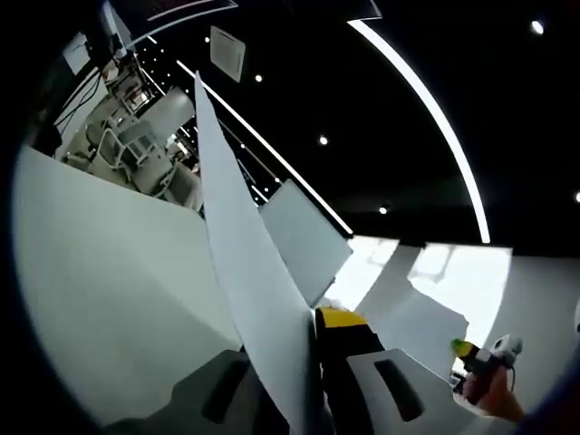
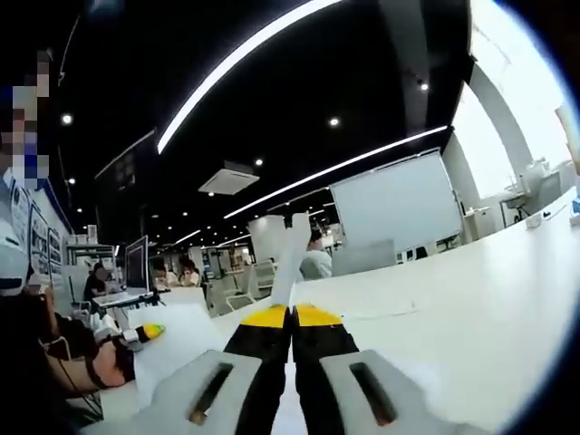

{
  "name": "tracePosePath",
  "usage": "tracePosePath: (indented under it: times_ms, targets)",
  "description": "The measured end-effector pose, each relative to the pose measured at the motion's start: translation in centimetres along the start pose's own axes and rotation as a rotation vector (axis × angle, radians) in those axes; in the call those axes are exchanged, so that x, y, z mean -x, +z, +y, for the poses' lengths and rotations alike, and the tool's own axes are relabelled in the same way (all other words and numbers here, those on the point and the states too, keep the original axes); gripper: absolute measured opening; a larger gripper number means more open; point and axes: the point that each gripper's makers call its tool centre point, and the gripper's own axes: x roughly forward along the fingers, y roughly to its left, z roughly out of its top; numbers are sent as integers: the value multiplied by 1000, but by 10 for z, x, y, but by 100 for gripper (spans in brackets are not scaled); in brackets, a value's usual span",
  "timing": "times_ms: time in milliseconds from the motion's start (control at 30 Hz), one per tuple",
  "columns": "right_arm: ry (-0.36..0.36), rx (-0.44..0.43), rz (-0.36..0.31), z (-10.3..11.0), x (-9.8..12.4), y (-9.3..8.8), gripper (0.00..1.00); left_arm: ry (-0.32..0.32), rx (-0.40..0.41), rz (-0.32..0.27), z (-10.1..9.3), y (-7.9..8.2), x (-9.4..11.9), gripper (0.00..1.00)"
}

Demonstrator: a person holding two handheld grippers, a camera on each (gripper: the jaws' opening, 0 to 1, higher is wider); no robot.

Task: Organize the stack of printing papers by aligning and flattening the scattered papers on the table

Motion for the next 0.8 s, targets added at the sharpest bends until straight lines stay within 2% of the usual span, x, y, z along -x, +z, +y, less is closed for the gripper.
tracePosePath:
  times_ms: [333, 800]
  targets:
    - [9, -24, -35, 3, 3, 11, 0, 1, -1, 0, 1, 1, 1, 9]
    - [9, 6, -61, 7, 7, 24, 0, 1, 0, 0, 0, 0, 1, 9]
